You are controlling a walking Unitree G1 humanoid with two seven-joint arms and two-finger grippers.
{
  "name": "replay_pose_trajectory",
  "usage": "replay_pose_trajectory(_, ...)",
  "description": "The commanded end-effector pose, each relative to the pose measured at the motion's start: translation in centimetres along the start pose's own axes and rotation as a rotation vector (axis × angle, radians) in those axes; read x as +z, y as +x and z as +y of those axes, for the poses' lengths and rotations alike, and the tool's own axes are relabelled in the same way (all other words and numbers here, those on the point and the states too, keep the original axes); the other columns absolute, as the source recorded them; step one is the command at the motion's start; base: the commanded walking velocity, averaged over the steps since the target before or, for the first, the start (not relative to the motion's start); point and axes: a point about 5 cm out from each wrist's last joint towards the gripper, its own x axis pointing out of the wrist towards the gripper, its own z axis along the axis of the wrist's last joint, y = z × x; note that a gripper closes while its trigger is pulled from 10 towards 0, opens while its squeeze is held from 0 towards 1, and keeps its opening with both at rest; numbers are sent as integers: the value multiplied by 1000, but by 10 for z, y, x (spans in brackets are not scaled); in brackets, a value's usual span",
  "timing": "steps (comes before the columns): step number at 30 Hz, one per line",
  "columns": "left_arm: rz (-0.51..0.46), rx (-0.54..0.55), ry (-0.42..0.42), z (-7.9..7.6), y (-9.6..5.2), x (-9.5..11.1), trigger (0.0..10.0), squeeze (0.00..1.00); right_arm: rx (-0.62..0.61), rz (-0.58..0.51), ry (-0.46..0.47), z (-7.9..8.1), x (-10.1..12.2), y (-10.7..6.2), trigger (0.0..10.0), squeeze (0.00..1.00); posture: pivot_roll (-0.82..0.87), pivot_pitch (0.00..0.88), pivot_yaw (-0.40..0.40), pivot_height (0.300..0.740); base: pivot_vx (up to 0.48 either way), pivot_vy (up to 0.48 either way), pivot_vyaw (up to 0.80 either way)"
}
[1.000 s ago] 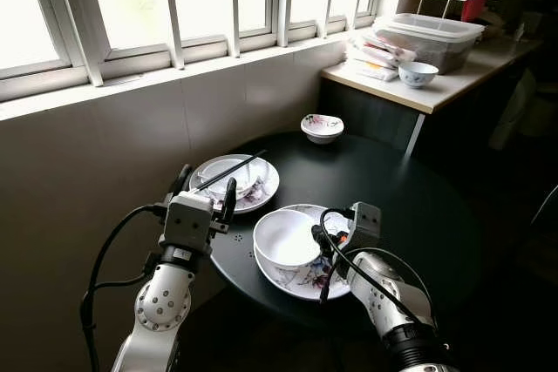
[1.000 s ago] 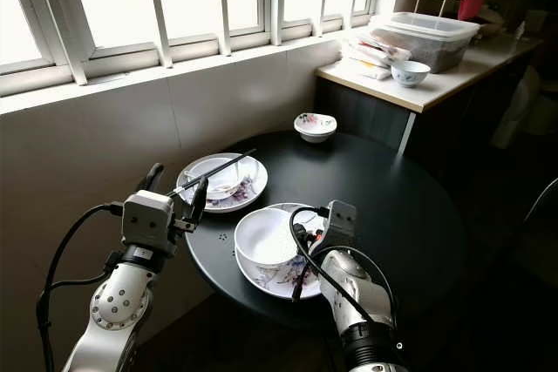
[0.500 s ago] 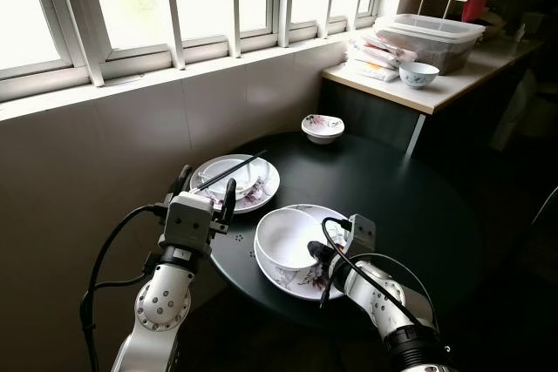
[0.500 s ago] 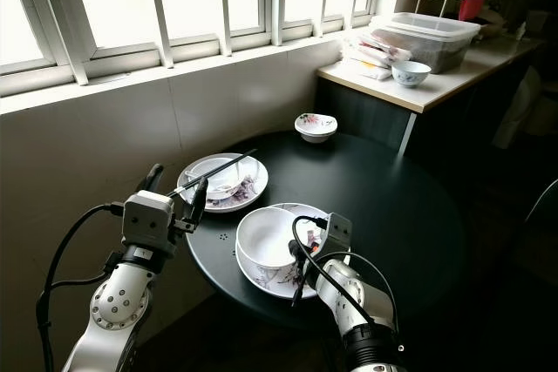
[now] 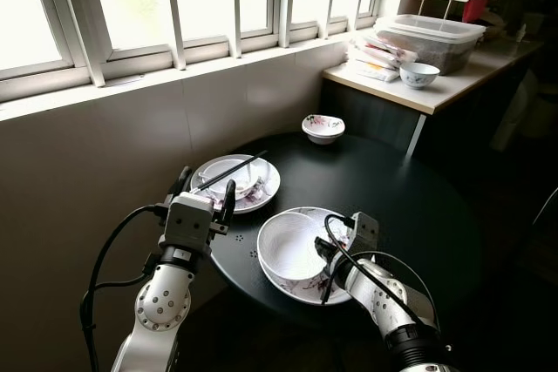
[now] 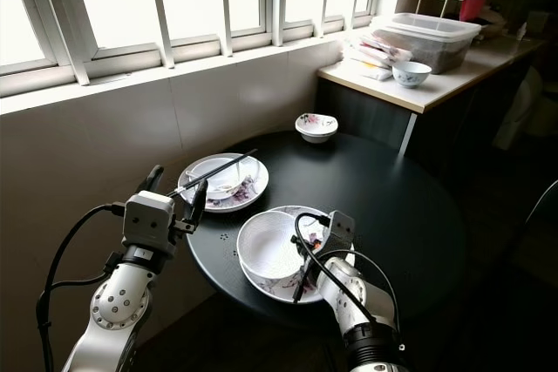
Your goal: Kitchen organization
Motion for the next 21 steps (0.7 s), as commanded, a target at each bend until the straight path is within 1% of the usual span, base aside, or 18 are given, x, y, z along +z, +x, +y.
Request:
replay_pose_trajectory(1, 17, 4, 10, 2, 1, -3, 10000, 0, 10, -104, 3, 9, 13, -1, 0, 0, 60, 0, -30, 740, 0, 0, 0)
replay_pose_trajectory(5, 16, 6, 11, 2, 1, -3, 10000, 0, 24, -342, -110, 19, 44, -11, 0, 0, 60, 0, -31, 740, 0, 0, 0)
replay_pose_trajectory(7, 16, 7, 11, 2, 1, -3, 10000, 0, 37, -418, -151, 25, 53, -16, 0, 0, 60, 0, -30, 740, 0, 0, 0)
replay_pose_trajectory(8, 17, 8, 11, 2, 1, -3, 10000, 0, 39, -463, -185, 28, 58, -19, 0, 0, 59, 0, -30, 740, 0, 0, 0)
replay_pose_trajectory(9, 19, 14, 10, 4, 1, -3, 10000, 0, 46, -541, -264, 34, 66, -25, 0, 0, 59, 0, -30, 740, 0, 0, 0)
replay_pose_trajectory(10, 20, 16, 8, 4, 1, -3, 10000, 0, 49, -561, -289, 36, 68, -26, 0, 0, 59, 0, -30, 740, 0, 0, 0)
replay_pose_trajectory(12, 27, 21, 3, 5, 1, -4, 10000, 0, 48, -582, -301, 37, 70, -28, 0, 0, 60, 0, -30, 740, 0, 0, 0)
replay_pose_trajectory(16, 62, 30, -11, 6, 2, -8, 10000, 0, 62, -639, -328, 42, 76, -32, 0, 0, 59, 0, -30, 740, 0, 0, 789)
replay_pose_trajectory(19, 73, 31, -19, 6, 2, -10, 10000, 0, 80, -667, -344, 45, 77, -34, 0, 0, 59, 0, -30, 740, 0, 480, 800)
replay_pose_trajectory(21, 65, 35, -20, 6, 2, -9, 10000, 0, 98, -697, -372, 50, 78, -37, 0, 0, 58, 0, -30, 740, 0, 397, 800)
